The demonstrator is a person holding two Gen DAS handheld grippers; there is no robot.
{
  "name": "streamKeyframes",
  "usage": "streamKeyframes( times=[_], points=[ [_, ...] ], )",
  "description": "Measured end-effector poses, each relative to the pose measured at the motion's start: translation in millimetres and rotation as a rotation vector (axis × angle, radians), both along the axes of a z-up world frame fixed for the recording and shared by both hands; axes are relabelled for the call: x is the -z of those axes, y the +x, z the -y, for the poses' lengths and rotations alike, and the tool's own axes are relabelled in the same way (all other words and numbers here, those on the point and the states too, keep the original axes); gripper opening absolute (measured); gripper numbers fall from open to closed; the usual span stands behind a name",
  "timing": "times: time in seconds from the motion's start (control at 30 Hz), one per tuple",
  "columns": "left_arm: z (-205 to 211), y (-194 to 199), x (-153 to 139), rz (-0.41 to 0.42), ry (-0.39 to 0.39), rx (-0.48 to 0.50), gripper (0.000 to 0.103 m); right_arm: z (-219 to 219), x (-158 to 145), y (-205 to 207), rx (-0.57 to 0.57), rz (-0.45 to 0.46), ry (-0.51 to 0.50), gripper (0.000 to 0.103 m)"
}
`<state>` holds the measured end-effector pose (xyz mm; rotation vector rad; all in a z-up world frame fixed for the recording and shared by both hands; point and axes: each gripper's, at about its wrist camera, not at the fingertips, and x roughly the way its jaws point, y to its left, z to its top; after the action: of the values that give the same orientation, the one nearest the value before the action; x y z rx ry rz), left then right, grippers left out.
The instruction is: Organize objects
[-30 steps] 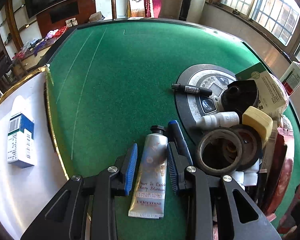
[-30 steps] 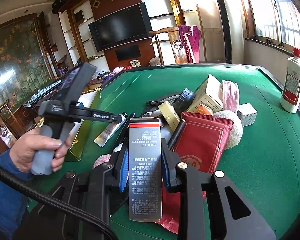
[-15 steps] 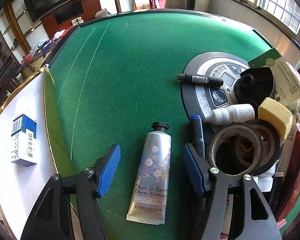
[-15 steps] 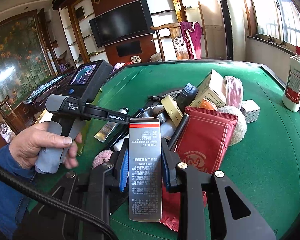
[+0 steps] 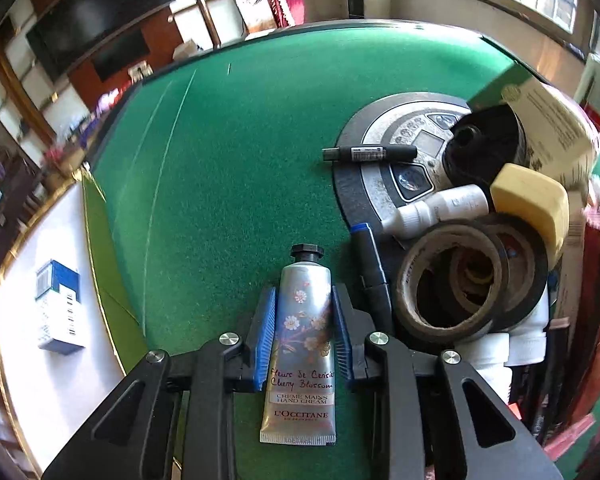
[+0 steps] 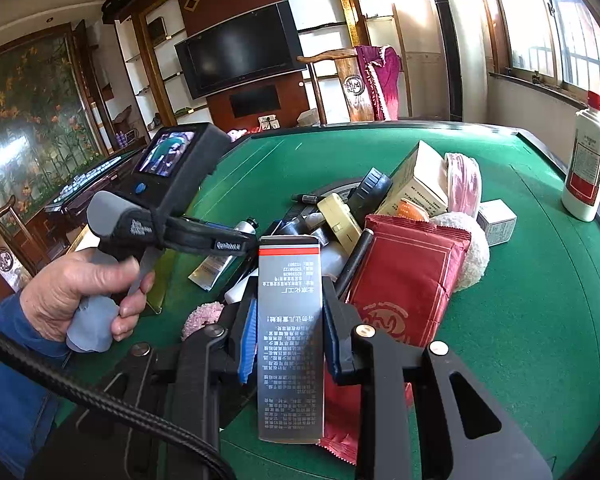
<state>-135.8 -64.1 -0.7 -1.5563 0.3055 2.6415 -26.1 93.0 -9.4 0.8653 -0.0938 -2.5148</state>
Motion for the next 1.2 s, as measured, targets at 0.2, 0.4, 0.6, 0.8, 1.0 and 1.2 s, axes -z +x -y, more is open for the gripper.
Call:
streamKeyframes(
  times=[0.2, 0.4, 0.6, 0.8, 1.0, 1.2],
  points=[
    [23.1, 4.7, -8.4, -0.015, 0.146, -0.022, 0.022, 0.8, 0.0, 0.6, -0.001, -0.005, -0.003, 0.025],
    [51.3, 12.6, -40.9, -0.075, 0.302, -0.020, 0.022, 1.2, 1.0, -0.3, 0.002, -0.010, 0.003, 0.025],
    [82.5, 20.6, -68.7, -0.148, 0.401, -0.042, 0.022, 3.4, 2.4, -0.9, 0.008, -0.015, 0.008, 0.025],
    [116.8, 28.0, -90.1, -0.214, 0.458, -0.077, 0.022, 16.8, -9.5, 5.4, 0.006, -0.058, 0.036, 0.025],
    [179.0, 45.8, -112.4, -0.296, 0.496, -0.184, 0.023, 63.7, -33.6, 4.5, -0.119, -0.066, 0.073, 0.025],
    [236.2, 46.9, -103.1, -0.305, 0.475, -0.342, 0.023, 132.2, -46.6, -13.3, -0.253, -0.034, 0.101, 0.025]
  ],
)
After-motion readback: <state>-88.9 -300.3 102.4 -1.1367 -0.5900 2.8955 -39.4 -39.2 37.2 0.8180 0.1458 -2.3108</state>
